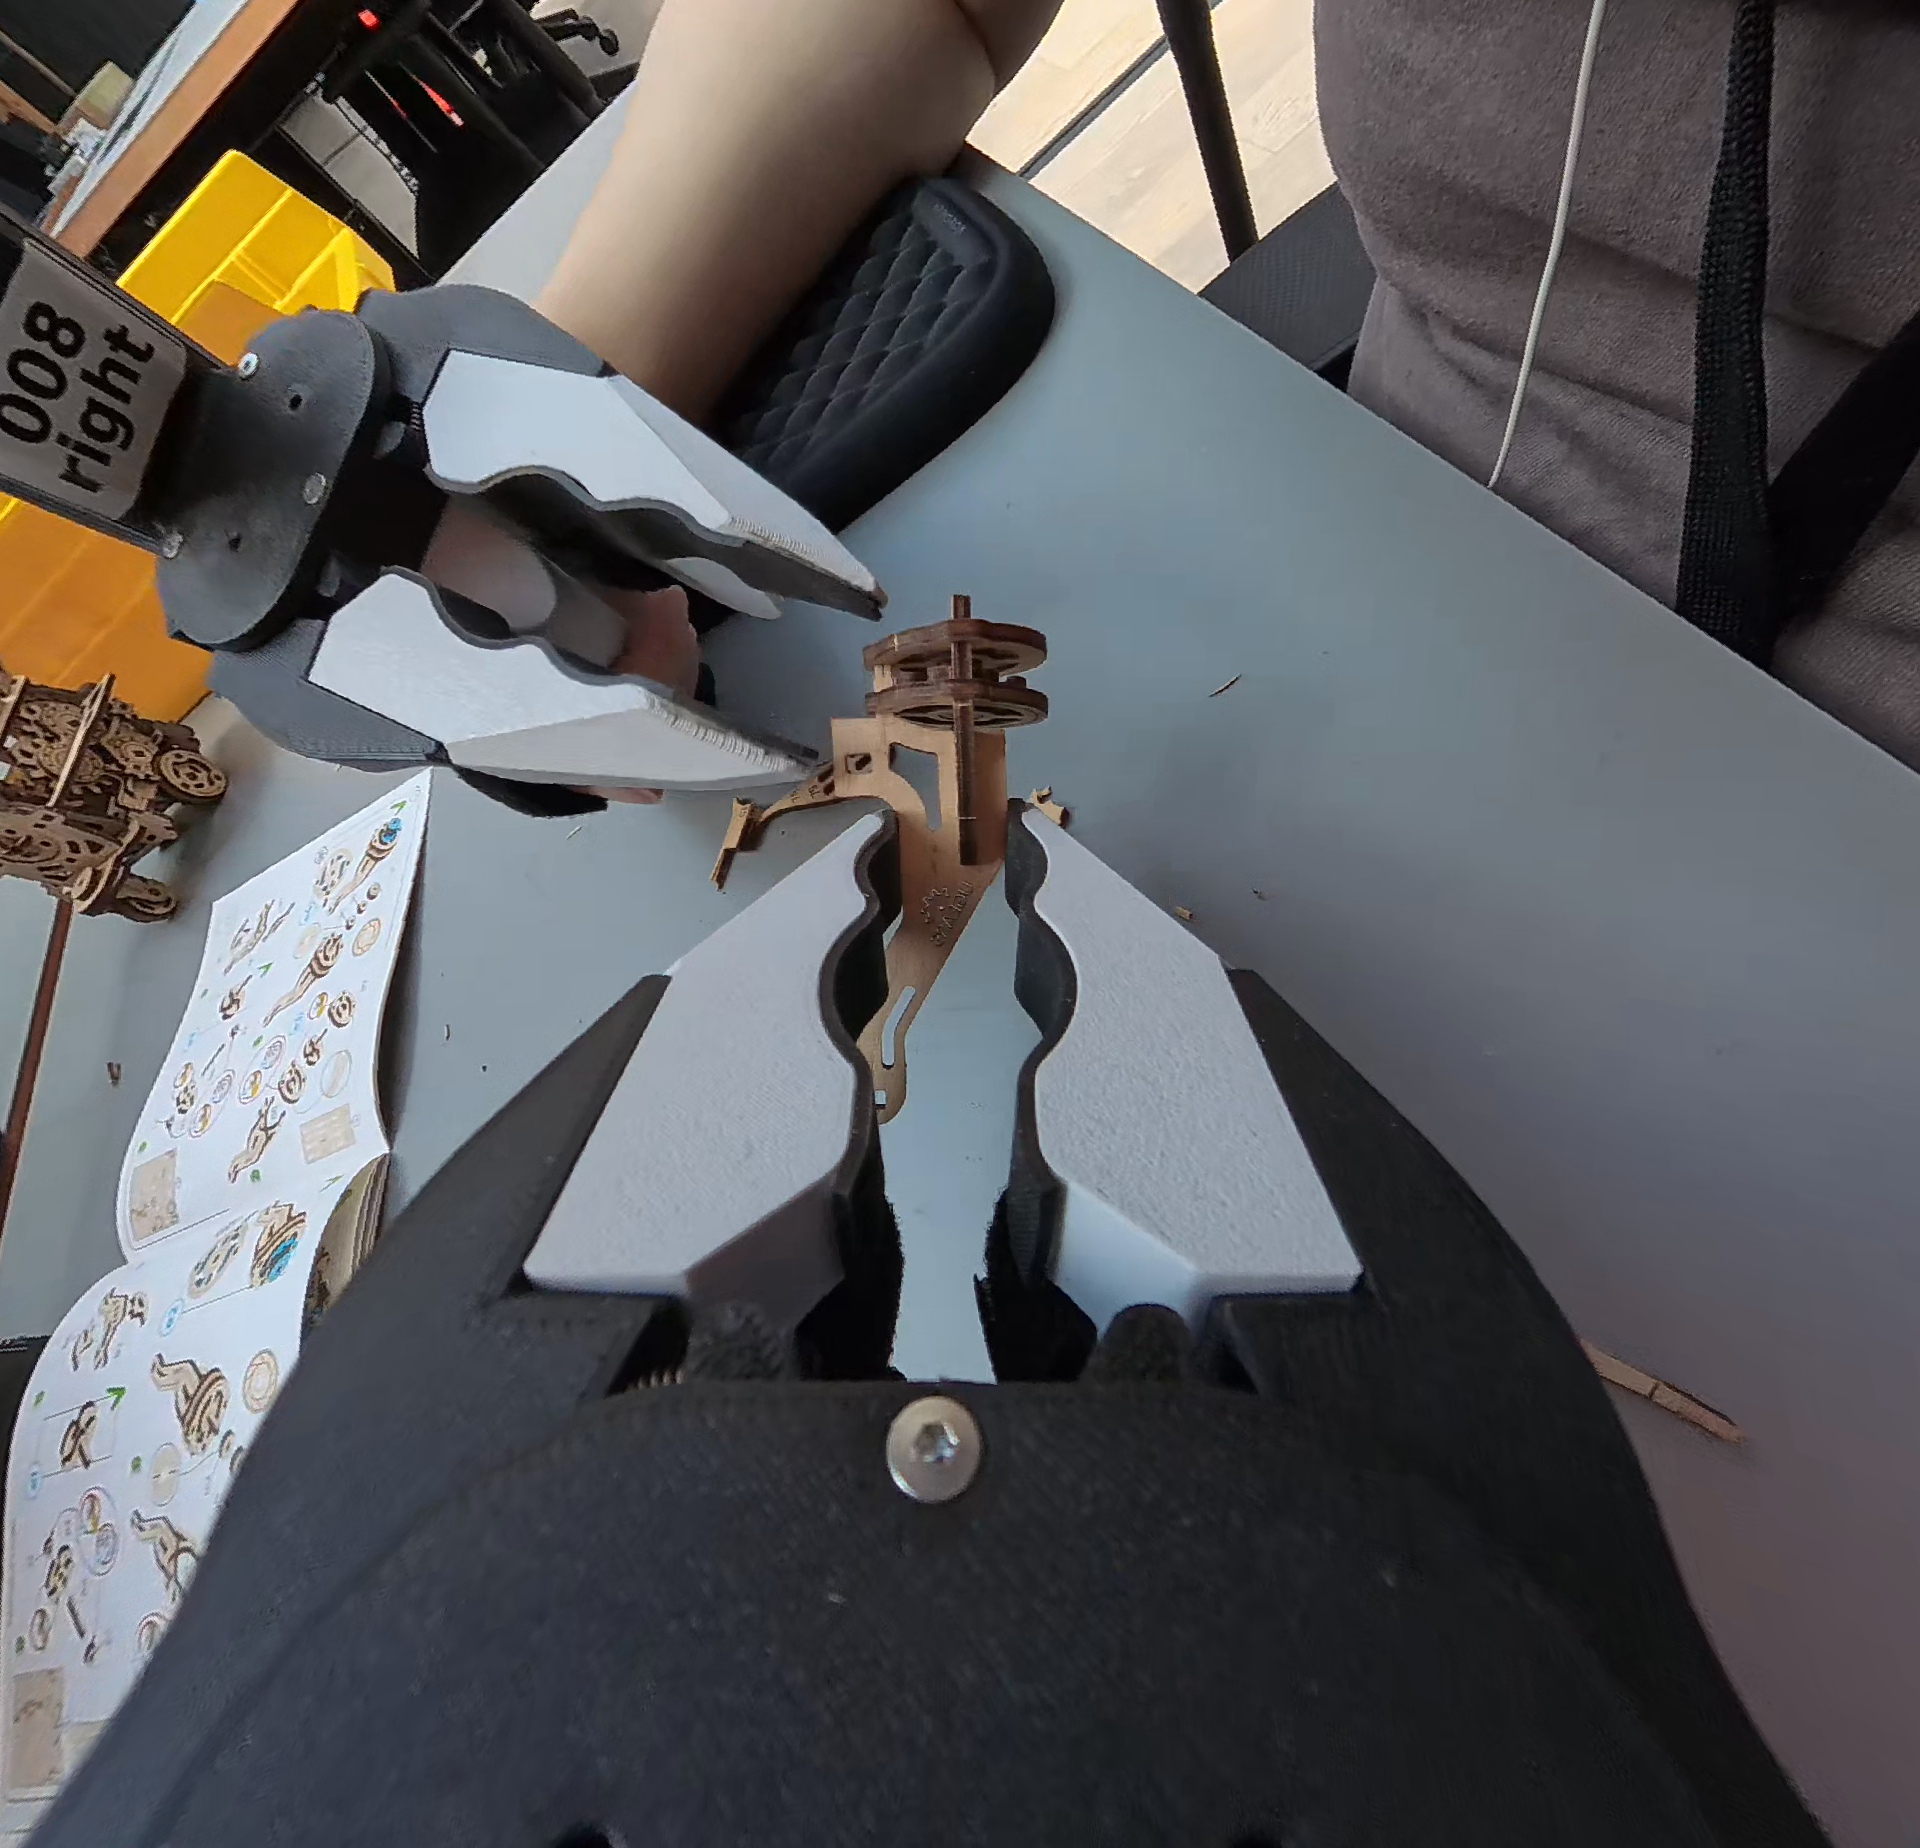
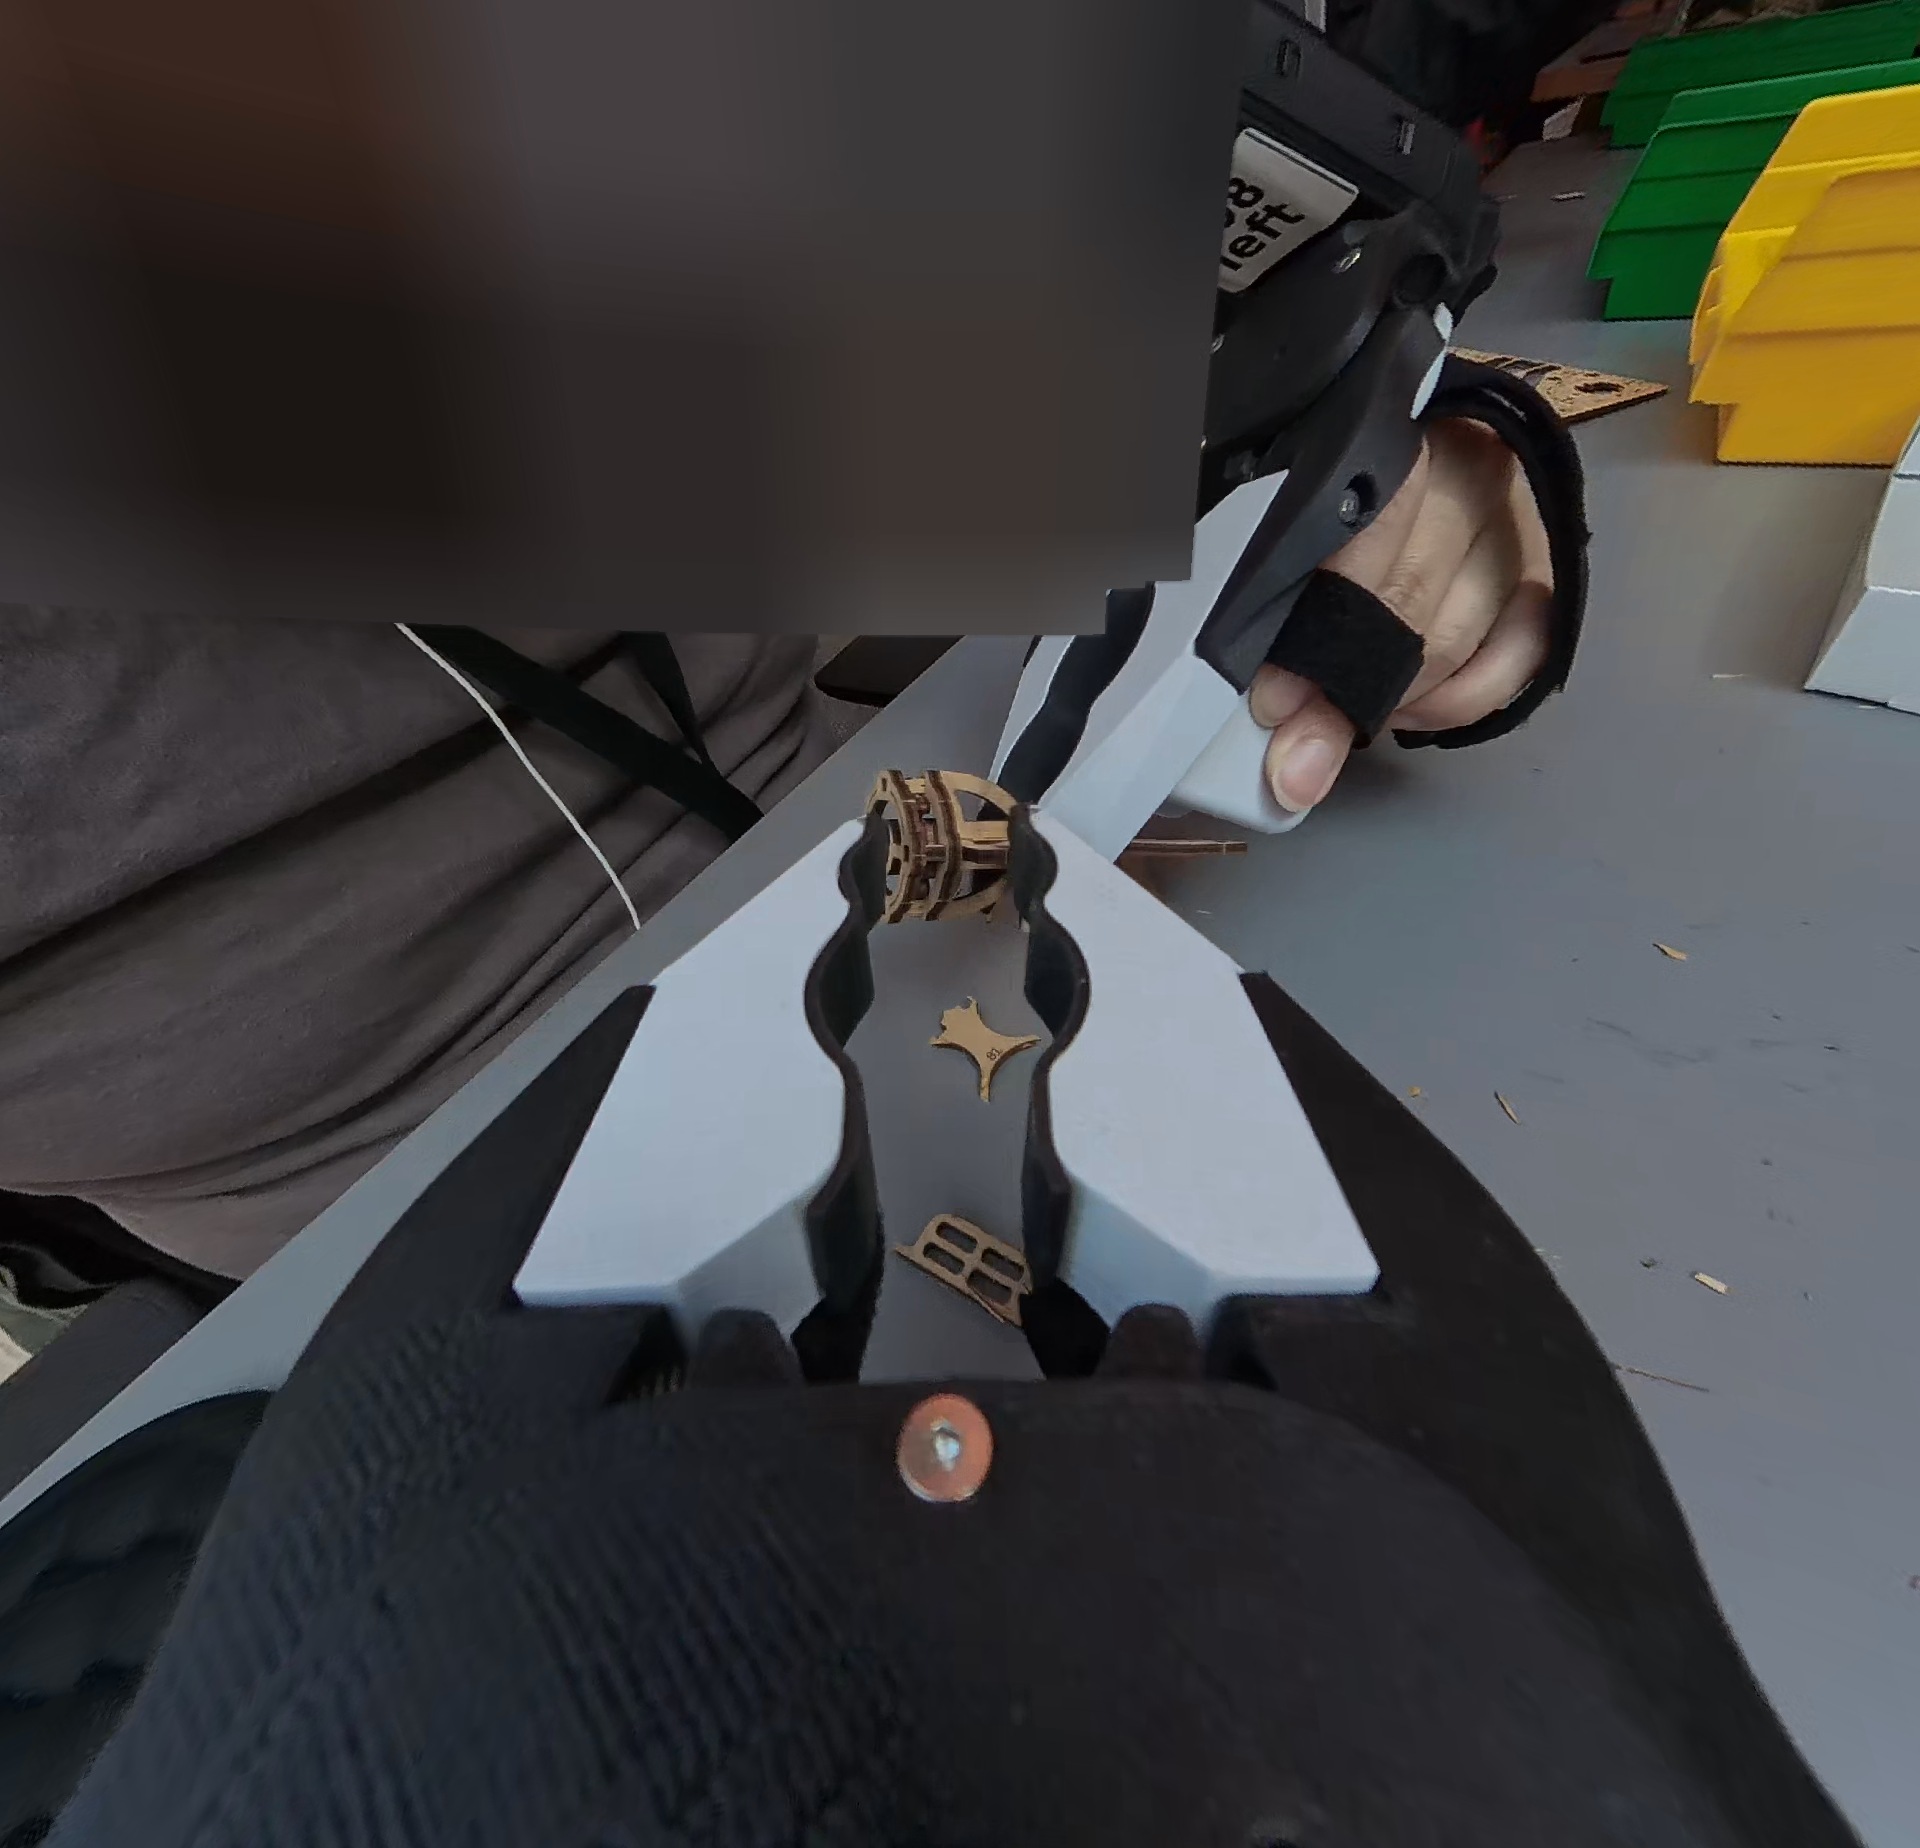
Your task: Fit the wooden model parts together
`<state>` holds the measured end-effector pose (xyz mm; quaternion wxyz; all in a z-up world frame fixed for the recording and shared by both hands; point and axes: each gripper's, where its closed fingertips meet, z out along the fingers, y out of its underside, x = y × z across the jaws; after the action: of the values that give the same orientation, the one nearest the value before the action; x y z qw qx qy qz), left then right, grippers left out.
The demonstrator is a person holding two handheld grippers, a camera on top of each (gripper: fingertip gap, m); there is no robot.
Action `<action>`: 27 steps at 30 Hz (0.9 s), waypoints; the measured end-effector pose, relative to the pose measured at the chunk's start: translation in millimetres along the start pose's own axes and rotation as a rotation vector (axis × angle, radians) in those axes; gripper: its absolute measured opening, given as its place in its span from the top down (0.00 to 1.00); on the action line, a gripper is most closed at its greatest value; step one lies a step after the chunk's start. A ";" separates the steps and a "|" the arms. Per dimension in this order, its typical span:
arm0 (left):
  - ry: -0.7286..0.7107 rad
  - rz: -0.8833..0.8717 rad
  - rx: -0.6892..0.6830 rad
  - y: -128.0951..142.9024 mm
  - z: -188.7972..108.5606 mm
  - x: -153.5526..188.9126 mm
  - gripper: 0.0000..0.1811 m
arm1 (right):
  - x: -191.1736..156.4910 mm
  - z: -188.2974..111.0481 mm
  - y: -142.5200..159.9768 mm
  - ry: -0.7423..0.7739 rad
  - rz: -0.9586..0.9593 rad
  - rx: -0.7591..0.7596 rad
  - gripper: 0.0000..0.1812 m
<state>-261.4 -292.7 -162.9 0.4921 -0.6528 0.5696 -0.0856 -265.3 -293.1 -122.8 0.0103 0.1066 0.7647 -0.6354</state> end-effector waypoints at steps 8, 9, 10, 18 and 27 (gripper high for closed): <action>0.013 -0.003 -0.022 1.9 2.0 4.1 0.90 | 2.5 0.6 4.5 0.012 0.020 -0.022 0.85; 0.014 -0.009 -0.019 1.7 1.8 3.9 0.90 | 2.8 1.0 5.1 0.015 0.020 -0.027 0.85; 0.010 -0.011 -0.019 1.6 1.7 3.3 0.90 | 3.2 1.7 5.8 0.018 0.021 -0.032 0.83; -0.020 -0.010 0.011 -2.8 -1.2 -2.1 0.90 | 5.8 3.2 7.1 0.027 0.047 -0.040 0.82; -0.024 -0.009 0.006 -0.9 -1.5 -3.1 0.90 | 8.1 3.6 8.0 0.040 0.055 -0.045 0.82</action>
<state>-262.8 -291.1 -160.1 0.5004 -0.6548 0.5606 -0.0815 -272.3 -294.0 -132.5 0.0147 0.1399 0.7758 -0.6151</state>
